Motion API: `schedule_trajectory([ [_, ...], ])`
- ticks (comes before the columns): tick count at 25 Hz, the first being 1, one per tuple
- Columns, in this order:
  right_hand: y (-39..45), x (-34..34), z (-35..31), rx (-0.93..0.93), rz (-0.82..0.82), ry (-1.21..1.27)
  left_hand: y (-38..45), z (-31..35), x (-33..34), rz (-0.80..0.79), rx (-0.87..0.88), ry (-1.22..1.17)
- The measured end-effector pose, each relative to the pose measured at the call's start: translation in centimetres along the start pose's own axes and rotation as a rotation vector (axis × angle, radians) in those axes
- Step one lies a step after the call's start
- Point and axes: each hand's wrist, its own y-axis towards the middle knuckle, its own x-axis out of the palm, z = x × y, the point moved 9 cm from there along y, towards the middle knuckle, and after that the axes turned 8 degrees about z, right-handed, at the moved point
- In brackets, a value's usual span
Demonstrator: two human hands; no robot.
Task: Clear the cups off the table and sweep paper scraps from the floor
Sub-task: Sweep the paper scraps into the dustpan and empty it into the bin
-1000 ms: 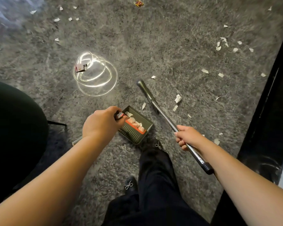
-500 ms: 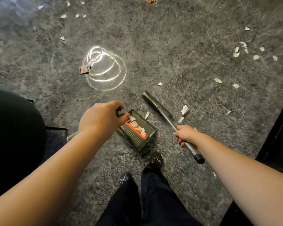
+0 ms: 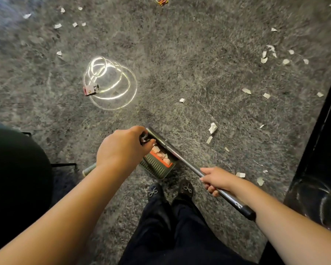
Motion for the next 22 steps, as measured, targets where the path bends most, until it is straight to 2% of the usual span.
schedule_trajectory([
  [3,-2.3,0.0,-0.3,-0.004,0.001,0.099,0.6,-0.6,-0.4,-0.029,0.026,-0.022],
  [9,-4.3,-1.9,-2.5,-0.084,0.106,0.206,3.5,0.0,-1.4,-0.028,0.06,-0.055],
  [15,-1.3,-8.1,-7.3,-0.104,0.22,0.245,6.7,1.3,-2.9,-0.006,0.086,-0.037],
  [22,3.5,-10.1,-9.1,-0.072,0.193,0.189,7.5,1.0,-3.8,0.06,0.09,0.02],
])
